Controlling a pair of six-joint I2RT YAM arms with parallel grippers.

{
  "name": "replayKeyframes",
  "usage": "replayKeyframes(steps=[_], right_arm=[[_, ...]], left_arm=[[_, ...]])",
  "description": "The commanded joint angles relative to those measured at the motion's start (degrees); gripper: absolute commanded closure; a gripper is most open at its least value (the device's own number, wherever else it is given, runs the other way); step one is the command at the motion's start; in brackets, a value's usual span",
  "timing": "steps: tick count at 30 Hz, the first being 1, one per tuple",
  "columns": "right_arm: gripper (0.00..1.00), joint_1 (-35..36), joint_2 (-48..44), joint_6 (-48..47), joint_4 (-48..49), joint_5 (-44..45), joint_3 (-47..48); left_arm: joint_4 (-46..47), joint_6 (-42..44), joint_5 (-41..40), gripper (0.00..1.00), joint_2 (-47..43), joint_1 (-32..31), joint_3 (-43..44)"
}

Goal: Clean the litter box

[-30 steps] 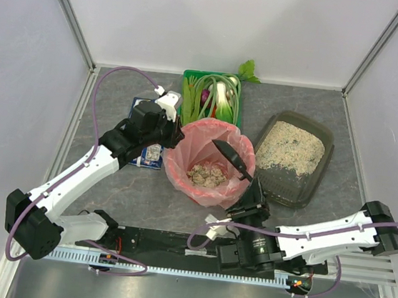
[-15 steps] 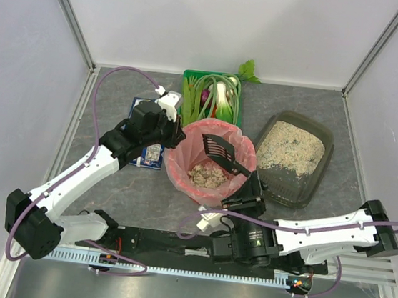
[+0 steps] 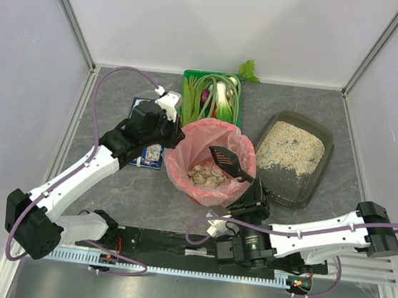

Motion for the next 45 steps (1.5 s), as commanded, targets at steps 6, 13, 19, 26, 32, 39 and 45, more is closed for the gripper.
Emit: replayKeyframes(steps=[6,13,19,26,32,39,45], right_arm=[[1.00,-0.50,-2.06,1.82,-6.55,6.25,9.96],[1.00,-0.94,-3.55,0.94,-6.64,-1.29,6.34],[1.00,-0.15,-7.24,1.91,-6.64,-4.99,4.07],[1.00,-0.76,-8.56,2.17,-6.55,1.76,6.54],[1.00,-2.17,-7.33,1.99,-6.55,1.77,17.89],[1.00,-1.29,-10.57,2.26,-6.64,-2.63,0.31],[1.00,-1.46,-11.11,2.43,-6.64,1.91,5.58]], left_arm=[[1.48,0.80,-0.76,0.98,-0.74,0.06,0.29],[1.40,0.98,-1.64,0.98,-1.26,0.06,0.21],[0.78,1.42,-3.57,0.98,-0.47,0.06,0.38],[1.22,1.33,-4.28,0.98,-0.82,0.50,0.39],[1.13,4.14,-7.52,0.98,-2.75,1.11,0.56],[0.43,6.87,-9.81,0.98,-3.55,4.01,0.73],[0.34,6.69,-7.27,0.98,-3.11,5.77,0.91]])
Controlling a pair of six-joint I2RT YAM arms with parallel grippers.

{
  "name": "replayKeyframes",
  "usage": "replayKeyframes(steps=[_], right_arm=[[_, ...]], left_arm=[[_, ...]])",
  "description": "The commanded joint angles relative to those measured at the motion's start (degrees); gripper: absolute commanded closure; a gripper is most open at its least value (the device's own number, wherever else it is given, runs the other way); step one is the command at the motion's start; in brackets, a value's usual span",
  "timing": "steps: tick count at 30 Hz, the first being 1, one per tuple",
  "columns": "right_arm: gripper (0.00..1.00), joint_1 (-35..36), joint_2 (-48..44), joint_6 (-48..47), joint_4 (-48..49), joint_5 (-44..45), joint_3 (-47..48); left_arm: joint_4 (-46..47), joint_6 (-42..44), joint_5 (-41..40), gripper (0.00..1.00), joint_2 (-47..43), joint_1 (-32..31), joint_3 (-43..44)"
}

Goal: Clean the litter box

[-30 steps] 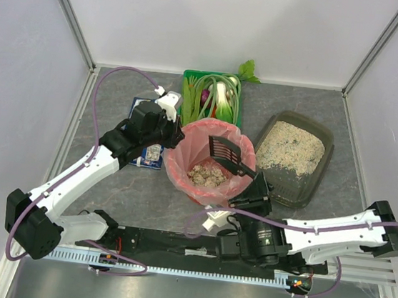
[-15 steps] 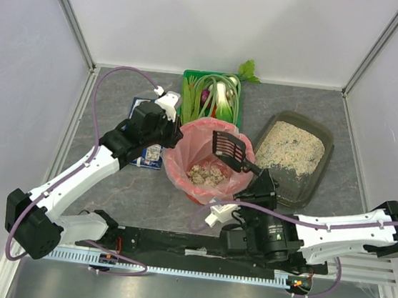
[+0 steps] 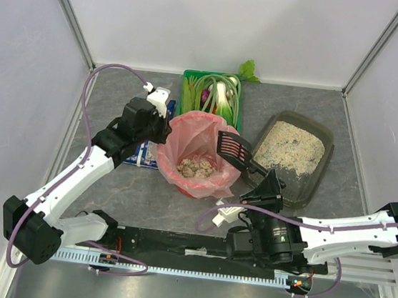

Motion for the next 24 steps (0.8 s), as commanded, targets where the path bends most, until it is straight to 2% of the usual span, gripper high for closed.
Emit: replayKeyframes(steps=[1,6,12,15,20,23,24], right_arm=[[1.00,0.02,-0.53,1.05,-6.92,1.41,4.18],[1.00,-1.03,3.50,4.13,-6.83,4.77,17.18],[1.00,-6.65,9.30,13.00,-6.48,1.17,25.72],[1.00,-11.12,10.80,13.81,-1.14,-4.00,29.75],[1.00,-23.69,9.14,11.96,14.75,-17.00,31.00],[1.00,-33.44,7.82,13.62,19.18,-23.25,31.34],[1.00,-39.38,7.56,15.28,19.53,-28.32,31.52]], left_arm=[[2.83,3.04,-0.54,0.98,-1.29,1.64,0.74],[3.27,0.85,2.02,0.98,-1.29,1.64,0.56],[3.89,-1.61,6.85,0.98,-0.68,1.56,0.21],[4.06,-2.23,8.26,0.98,-0.50,1.47,0.03],[4.24,-2.58,8.88,0.98,-1.03,1.20,-0.06],[4.41,-2.93,8.09,0.98,-1.03,0.76,-0.41],[4.15,-3.02,7.56,0.98,-0.77,0.59,-0.41]])
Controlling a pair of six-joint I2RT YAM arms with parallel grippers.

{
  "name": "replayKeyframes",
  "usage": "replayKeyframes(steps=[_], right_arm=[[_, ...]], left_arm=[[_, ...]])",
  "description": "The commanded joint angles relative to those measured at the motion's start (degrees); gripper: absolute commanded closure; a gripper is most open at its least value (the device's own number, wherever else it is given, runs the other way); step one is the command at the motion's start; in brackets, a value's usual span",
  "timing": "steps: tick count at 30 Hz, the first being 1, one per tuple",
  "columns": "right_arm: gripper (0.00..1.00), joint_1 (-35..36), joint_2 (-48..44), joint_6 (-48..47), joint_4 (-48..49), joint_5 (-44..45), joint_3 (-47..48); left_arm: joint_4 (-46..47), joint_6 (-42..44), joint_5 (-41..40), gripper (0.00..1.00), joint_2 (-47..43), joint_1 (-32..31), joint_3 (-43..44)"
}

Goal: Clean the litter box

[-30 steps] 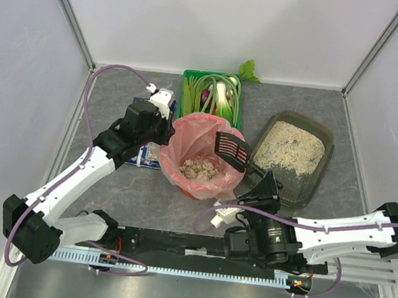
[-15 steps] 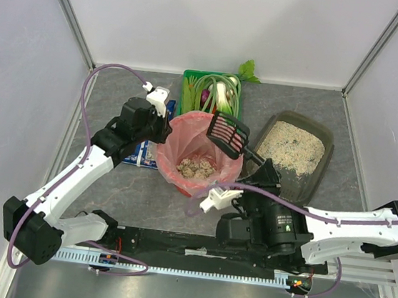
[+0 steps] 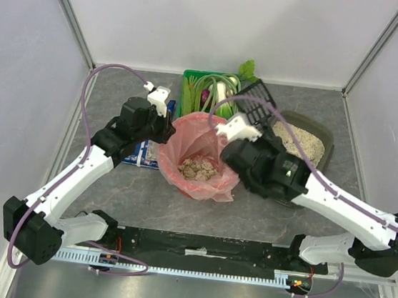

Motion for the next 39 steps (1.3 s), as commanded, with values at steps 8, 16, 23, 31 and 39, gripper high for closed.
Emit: replayKeyframes(steps=[8,16,23,31,39], right_arm=[[1.00,-42.00,-1.17,11.15,7.03,-40.34,2.75],[1.00,-54.51,4.82,16.16,-1.85,-54.07,2.50],[1.00,-55.30,5.09,16.43,-5.55,-54.86,-1.02],[1.00,-55.30,-0.36,15.82,-5.90,-55.30,-6.99],[1.00,-55.47,-3.53,15.73,-7.48,-56.00,-7.79]], left_arm=[[2.73,-3.71,0.78,0.98,0.46,-0.90,-0.28],[3.17,-3.62,-0.98,0.98,1.60,-0.99,0.51],[4.84,-7.93,2.44,0.98,3.62,-1.43,1.22],[3.35,-5.29,-1.05,0.01,-0.58,-1.43,3.15],[4.31,-1.96,-7.48,0.01,-2.71,-1.43,11.58]])
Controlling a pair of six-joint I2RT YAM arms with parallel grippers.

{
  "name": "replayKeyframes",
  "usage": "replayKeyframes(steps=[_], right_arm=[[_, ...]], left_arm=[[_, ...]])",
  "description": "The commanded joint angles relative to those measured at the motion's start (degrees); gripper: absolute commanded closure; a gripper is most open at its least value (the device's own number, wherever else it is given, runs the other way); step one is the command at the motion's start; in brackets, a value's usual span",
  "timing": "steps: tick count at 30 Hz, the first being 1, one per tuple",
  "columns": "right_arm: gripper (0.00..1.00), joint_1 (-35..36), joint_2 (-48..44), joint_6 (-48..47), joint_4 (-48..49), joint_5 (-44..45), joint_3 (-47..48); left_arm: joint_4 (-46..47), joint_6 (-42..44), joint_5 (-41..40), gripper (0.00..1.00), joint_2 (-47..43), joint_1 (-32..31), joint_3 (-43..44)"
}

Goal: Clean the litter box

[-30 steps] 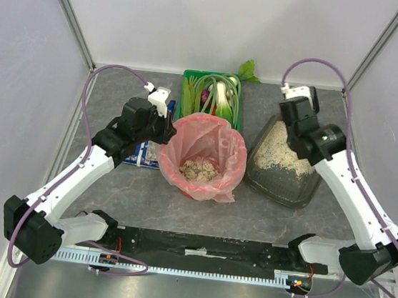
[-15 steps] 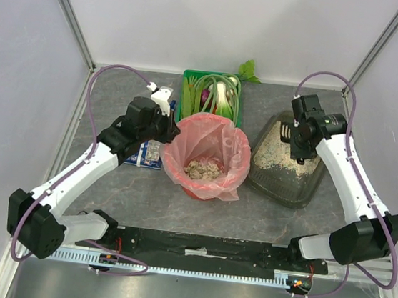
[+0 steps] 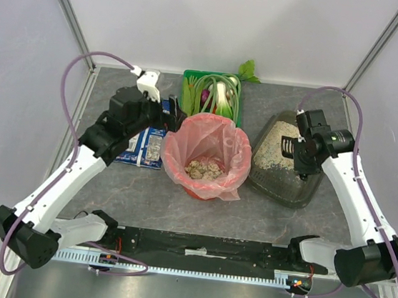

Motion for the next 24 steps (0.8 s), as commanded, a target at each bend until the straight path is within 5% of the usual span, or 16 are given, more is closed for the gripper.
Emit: replayKeyframes(steps=[1,12,14,20,24], right_arm=[[1.00,-0.22,-1.39,0.45,-0.97,-0.88,0.30],[1.00,-0.22,3.26,2.38,2.28,-4.48,-1.29],[1.00,-0.22,6.43,2.91,1.85,-8.15,0.63],[1.00,-0.22,11.97,4.31,-6.39,-7.84,6.44],[1.00,-0.31,13.39,4.06,-10.90,-8.60,10.84]], left_arm=[[3.74,3.12,-3.24,0.01,0.83,-0.12,9.15],[6.99,5.40,5.28,0.19,28.52,-4.25,28.77],[9.79,7.67,7.56,0.32,32.03,-4.25,32.28],[13.94,7.52,6.35,0.33,41.10,-4.16,38.96],[7.80,4.79,4.15,0.34,44.62,-3.81,46.08]])
